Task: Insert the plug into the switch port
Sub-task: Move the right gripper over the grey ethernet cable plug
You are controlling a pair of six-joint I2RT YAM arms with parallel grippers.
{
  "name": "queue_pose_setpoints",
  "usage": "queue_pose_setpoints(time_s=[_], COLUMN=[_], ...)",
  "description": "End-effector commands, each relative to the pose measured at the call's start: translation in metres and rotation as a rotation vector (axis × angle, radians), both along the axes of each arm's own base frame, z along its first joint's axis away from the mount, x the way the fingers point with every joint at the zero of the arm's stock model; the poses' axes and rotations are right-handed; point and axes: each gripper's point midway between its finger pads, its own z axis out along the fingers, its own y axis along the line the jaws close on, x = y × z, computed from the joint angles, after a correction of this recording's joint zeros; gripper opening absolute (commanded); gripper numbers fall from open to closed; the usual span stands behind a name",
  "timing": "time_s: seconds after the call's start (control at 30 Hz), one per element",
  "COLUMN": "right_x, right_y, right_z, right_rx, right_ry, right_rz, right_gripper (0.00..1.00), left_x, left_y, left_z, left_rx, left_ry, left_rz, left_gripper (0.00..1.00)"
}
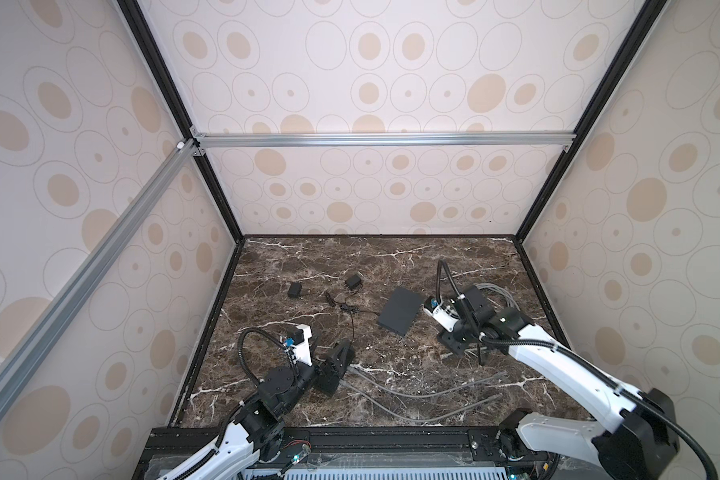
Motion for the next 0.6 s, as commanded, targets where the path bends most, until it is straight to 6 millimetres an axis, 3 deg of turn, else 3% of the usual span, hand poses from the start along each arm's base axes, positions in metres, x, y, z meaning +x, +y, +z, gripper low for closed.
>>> queue_pose_setpoints(time_s=[0.0,0.1,0.2,0.33,0.43,0.57], right_x=[-0.010,-0.023,-0.025,-0.015,-0.004,0.006], right_y=[0.026,0.016,0.004,-0.005,-0.004,-0.022], right_z=[0.014,0.005,-0.010,-0.036,-0.053,-0.065], right_rx=[-0.007,-0.139,-0.293,-0.408,-0.395,-0.464], right_ry=[-0.166,-0.032,0.117,0.226,0.229,0.245], right_rz=[0.400,0.531,0.561,0.553,0.556,0.535], right_gripper=[0.51,0.45,0.43,0.41,0.39,0.33], left_x=[0.002,0.003,0.004,0.005,0.005,0.003], left_y=[-0.002,-0.004,-0.010,-0.015,-0.015,-0.009], left_z=[0.011,0.010,0.010,0.007,0.006,0.008], left_rx=[-0.024,-0.010,0.014,0.032,0.024,-0.004], left_ry=[-0.021,-0.016,-0.014,-0.002,-0.004,-0.024], left_rz=[-0.007,-0.019,-0.048,-0.074,-0.081,-0.069], left_gripper=[0.98,0.98,0.98,0.98,0.98,0.98])
